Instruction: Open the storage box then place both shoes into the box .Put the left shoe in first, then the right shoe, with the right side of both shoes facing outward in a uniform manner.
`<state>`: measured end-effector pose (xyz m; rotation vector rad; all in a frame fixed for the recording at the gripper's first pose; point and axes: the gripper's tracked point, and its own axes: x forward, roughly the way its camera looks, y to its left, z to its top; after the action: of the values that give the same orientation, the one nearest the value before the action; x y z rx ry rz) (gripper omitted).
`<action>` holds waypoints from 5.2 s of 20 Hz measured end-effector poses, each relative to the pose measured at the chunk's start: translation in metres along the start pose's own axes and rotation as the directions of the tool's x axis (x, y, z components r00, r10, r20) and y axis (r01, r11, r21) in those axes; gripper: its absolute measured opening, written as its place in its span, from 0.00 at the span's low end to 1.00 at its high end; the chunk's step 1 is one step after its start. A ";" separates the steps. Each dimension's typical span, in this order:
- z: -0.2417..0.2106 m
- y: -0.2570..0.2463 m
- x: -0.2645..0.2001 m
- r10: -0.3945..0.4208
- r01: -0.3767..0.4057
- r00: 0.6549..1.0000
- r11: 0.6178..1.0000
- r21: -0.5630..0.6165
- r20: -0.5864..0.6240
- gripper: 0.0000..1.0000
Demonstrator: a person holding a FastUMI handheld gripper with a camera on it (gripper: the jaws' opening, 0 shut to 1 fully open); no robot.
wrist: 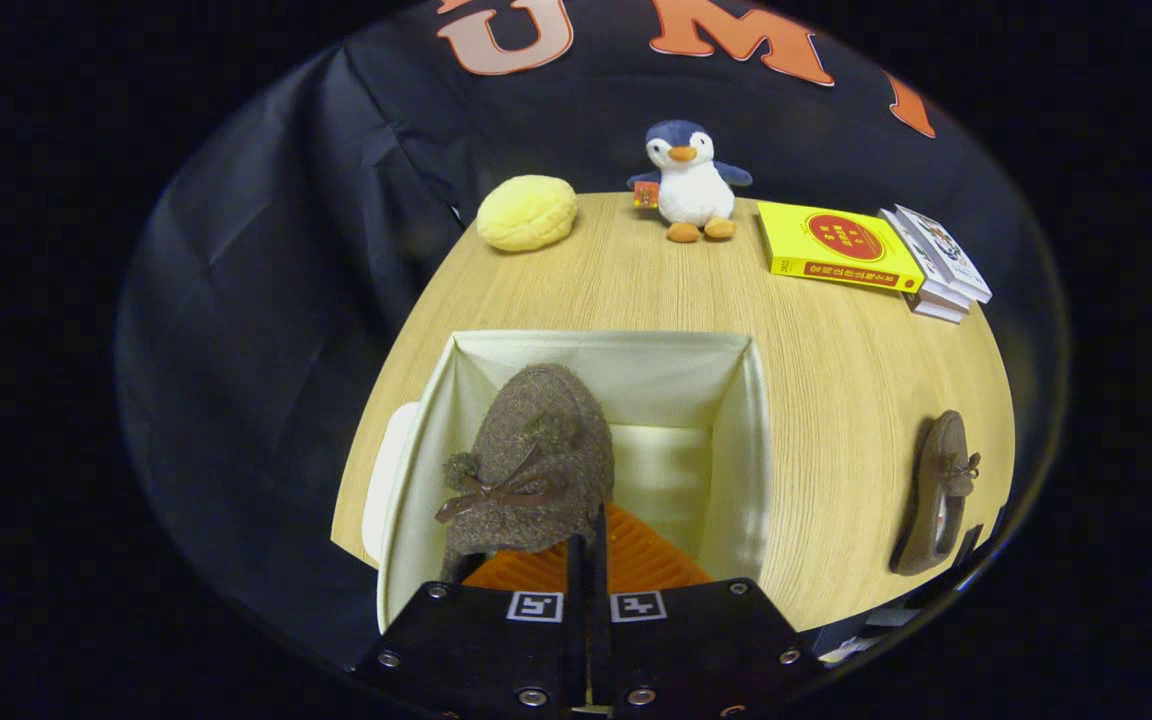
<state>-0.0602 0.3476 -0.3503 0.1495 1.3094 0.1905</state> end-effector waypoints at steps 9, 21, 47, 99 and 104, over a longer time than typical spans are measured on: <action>-0.042 0.024 0.062 -0.037 0.034 0.984 0.999 -0.022 -0.172 0.08; -0.018 0.025 -0.029 0.256 -0.263 0.962 0.962 -0.077 -0.091 0.68; -0.101 -0.425 -0.003 -0.242 0.216 0.959 0.961 0.172 0.149 0.77; -0.004 -0.028 -0.034 0.016 -0.016 0.996 1.000 0.006 0.087 0.04; -0.017 -0.042 -0.005 -0.078 0.078 0.996 0.997 0.004 0.037 0.05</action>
<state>-0.0753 0.3057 -0.3593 0.1032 1.2757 0.1192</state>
